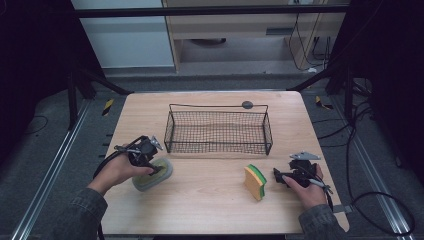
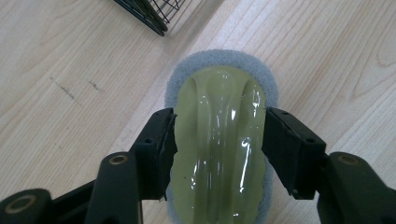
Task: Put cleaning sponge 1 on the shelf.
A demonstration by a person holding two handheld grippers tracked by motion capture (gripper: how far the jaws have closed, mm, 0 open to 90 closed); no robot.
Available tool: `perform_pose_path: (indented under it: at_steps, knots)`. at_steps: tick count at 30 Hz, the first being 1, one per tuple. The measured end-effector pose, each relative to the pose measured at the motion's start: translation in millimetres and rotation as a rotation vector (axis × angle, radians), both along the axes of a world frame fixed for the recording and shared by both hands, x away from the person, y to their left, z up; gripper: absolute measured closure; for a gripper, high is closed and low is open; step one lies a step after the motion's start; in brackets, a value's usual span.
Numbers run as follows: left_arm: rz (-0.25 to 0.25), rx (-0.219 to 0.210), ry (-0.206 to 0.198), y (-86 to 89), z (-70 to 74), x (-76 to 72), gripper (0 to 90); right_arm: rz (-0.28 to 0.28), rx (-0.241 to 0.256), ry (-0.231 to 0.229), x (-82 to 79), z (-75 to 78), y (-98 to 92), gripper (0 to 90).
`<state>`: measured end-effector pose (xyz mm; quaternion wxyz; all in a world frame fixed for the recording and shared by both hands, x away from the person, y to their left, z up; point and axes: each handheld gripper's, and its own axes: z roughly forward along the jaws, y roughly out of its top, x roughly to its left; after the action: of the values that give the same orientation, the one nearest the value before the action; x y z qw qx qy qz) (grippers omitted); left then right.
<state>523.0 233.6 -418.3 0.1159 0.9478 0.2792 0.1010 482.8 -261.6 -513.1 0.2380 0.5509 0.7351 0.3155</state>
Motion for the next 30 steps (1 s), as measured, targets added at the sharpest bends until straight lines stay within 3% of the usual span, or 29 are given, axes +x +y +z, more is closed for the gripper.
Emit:
perform_pose_path:
  at_steps: [8, 23, 30]
  knots:
    - [0.005, 0.022, 0.032, 2.8, -7.6, 2.1, 50.5, 0.002, 0.002, 0.0, 0.0, 0.1, 0.0, 1.1]
    - [0.001, 0.029, 0.047, 7.6, -12.3, 2.5, 59.4, 0.003, 0.0, -0.001, 0.1, 0.0, -0.1, 1.1]
    - [-0.007, 0.029, 0.053, 6.4, -14.1, 2.5, 67.9, 0.004, 0.002, 0.0, -0.1, 0.1, 0.0, 1.1]
